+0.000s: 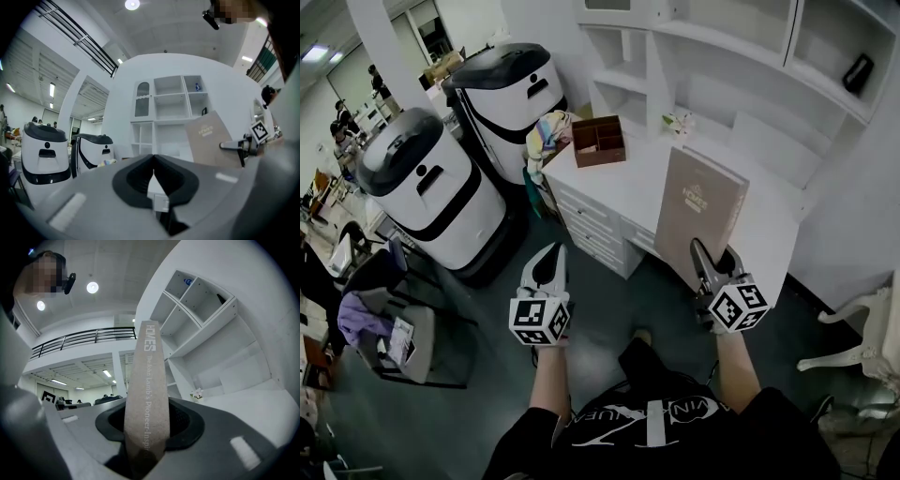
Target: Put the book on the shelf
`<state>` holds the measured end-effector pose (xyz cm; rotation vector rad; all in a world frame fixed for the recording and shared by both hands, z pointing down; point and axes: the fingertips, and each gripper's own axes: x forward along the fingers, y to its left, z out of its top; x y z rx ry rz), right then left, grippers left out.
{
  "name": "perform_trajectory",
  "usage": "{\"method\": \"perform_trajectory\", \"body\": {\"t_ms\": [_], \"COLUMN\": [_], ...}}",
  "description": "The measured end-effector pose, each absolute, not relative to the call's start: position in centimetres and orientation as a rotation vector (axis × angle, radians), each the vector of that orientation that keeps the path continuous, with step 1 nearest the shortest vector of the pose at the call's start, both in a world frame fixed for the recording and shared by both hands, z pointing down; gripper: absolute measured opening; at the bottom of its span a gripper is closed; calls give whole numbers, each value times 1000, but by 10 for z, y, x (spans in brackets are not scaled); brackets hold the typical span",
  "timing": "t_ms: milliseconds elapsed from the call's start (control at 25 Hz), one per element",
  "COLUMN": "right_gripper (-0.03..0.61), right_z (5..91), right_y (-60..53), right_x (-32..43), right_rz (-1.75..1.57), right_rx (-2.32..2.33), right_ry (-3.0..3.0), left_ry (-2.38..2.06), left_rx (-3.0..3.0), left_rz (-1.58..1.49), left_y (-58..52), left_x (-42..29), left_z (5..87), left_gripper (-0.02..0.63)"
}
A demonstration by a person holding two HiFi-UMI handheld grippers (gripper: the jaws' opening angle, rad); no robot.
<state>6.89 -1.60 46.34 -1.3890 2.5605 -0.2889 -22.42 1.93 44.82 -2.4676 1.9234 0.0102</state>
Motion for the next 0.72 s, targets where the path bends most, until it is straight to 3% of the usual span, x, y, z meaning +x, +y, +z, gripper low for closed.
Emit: {"method": "perform_trajectory", "body": {"t_ms": [720], "right_gripper": [176], "right_z": [472], "right_y": [-179], "right_x": [48], "right_rz": [-350], "right_rx": [-1443], "right_ry": [2578], "left_ry": [1912], "left_rx": [-2521], "left_rz": [-50], "left_y": [-146], "left_x": [-239], "left_z": [449], "left_gripper": [0]}}
